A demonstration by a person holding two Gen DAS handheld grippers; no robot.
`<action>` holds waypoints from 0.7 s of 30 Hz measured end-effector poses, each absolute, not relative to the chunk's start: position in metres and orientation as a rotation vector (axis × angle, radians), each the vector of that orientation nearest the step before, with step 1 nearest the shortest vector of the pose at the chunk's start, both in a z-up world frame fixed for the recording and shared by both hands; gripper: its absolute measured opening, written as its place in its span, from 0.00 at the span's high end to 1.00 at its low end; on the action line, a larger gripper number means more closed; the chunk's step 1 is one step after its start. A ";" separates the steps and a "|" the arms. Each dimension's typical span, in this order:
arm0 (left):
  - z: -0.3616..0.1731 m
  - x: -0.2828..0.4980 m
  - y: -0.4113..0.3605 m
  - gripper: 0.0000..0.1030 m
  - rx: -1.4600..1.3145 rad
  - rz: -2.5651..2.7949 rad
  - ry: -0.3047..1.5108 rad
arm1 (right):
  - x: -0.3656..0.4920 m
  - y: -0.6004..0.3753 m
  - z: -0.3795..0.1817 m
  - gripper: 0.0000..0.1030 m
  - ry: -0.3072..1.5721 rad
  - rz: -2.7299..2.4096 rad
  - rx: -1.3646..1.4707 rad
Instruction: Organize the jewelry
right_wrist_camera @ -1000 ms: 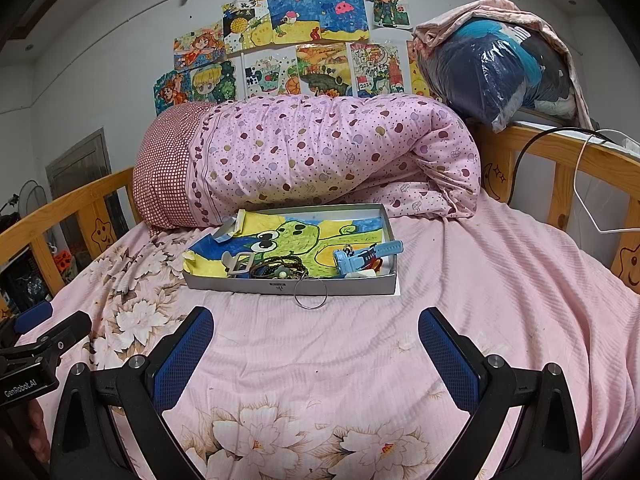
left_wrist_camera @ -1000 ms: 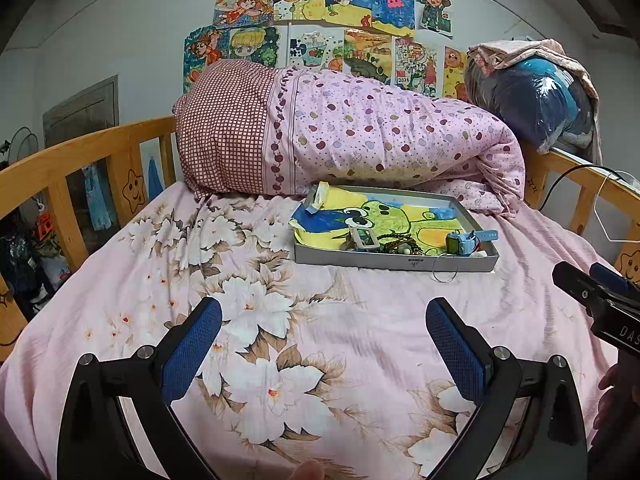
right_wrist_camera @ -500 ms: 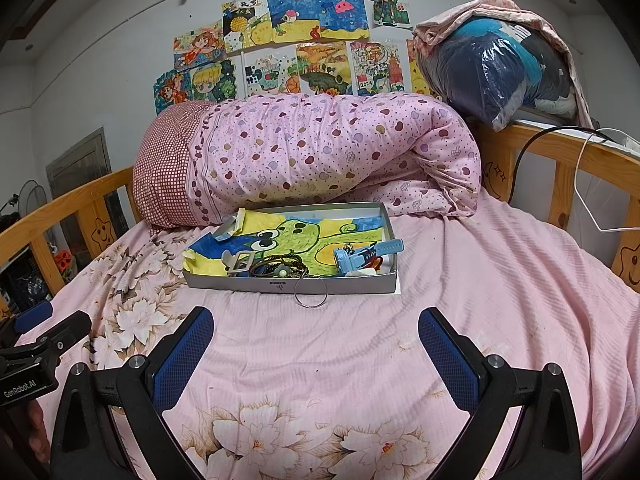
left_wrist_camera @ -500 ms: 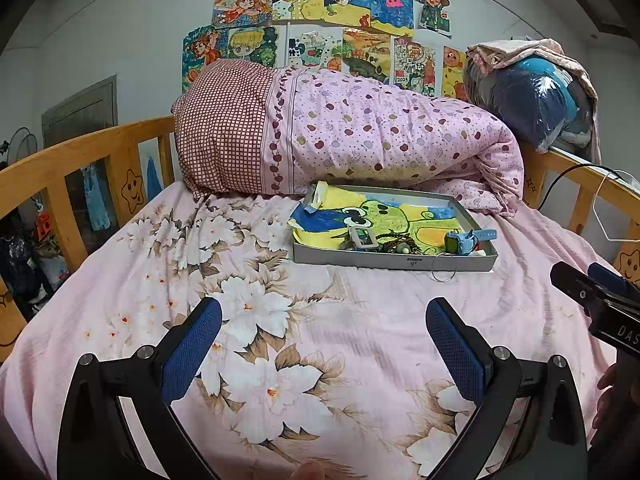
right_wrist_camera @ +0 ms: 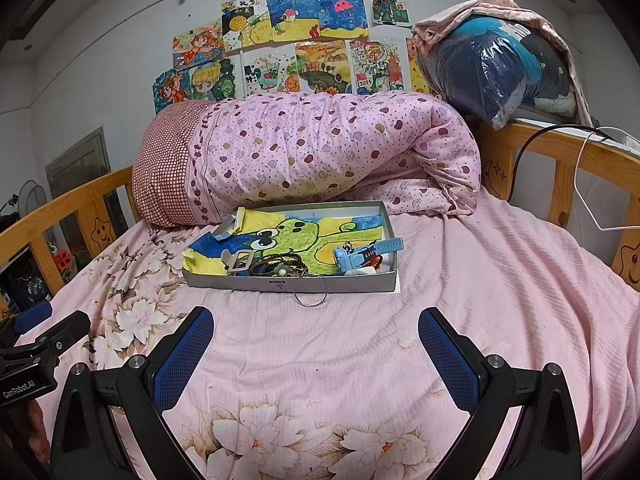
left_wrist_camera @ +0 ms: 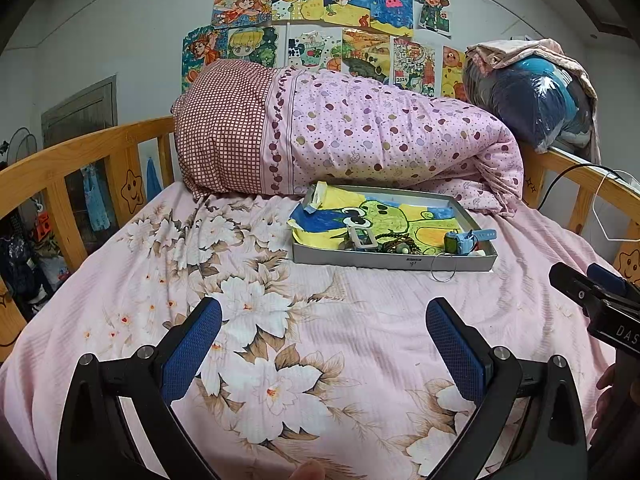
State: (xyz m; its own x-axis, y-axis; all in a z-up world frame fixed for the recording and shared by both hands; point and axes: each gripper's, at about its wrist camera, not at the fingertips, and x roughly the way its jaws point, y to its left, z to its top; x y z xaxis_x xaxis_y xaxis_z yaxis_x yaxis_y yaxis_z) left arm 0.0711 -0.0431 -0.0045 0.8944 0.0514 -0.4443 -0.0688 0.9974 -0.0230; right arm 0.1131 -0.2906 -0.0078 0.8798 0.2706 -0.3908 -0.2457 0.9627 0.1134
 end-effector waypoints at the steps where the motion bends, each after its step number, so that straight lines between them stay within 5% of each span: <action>1: -0.005 0.071 -0.043 0.03 -0.039 0.063 0.460 | 0.113 -0.290 -0.008 0.00 0.417 0.269 0.061; 21: -0.004 0.072 -0.046 0.03 -0.034 0.057 0.465 | 0.112 -0.290 -0.008 0.00 0.419 0.269 0.061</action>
State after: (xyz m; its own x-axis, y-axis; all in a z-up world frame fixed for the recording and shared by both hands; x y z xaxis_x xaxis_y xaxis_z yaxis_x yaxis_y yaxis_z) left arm 0.0717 -0.0456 -0.0043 0.8922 0.0475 -0.4491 -0.0632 0.9978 -0.0200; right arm 0.1124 -0.2899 -0.0082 0.8787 0.2701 -0.3937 -0.2449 0.9628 0.1140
